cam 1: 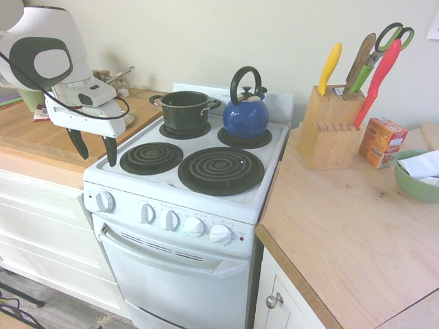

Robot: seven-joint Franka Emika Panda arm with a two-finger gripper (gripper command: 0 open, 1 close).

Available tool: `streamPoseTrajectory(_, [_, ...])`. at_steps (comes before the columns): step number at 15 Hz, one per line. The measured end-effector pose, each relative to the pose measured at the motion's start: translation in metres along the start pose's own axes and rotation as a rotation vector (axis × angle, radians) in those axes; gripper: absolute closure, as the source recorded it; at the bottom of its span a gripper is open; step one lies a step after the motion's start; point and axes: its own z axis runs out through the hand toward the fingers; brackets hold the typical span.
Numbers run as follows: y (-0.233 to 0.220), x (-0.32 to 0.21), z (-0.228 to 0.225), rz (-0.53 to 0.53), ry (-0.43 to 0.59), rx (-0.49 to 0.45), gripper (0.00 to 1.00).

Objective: Cover the lid of the pot

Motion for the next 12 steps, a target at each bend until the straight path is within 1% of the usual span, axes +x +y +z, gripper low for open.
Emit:
streamPoseTrajectory(3, [-0.006, 0.001, -0.008, 0.013, 0.015, 0.013, 0.00])
streamPoseTrajectory(5, [-0.031, 0.002, -0.035, 0.056, 0.060, 0.063, 0.00])
streamPoseTrajectory(7, [-0.075, -0.002, -0.065, 0.121, 0.097, 0.127, 0.00])
streamPoseTrajectory(8, [-0.097, -0.001, -0.072, 0.158, 0.109, 0.149, 0.00])
streamPoseTrajectory(10, [-0.141, 0.006, -0.071, 0.252, 0.107, 0.166, 0.00])
streamPoseTrajectory(12, [-0.184, 0.013, -0.057, 0.336, 0.088, 0.165, 0.00])
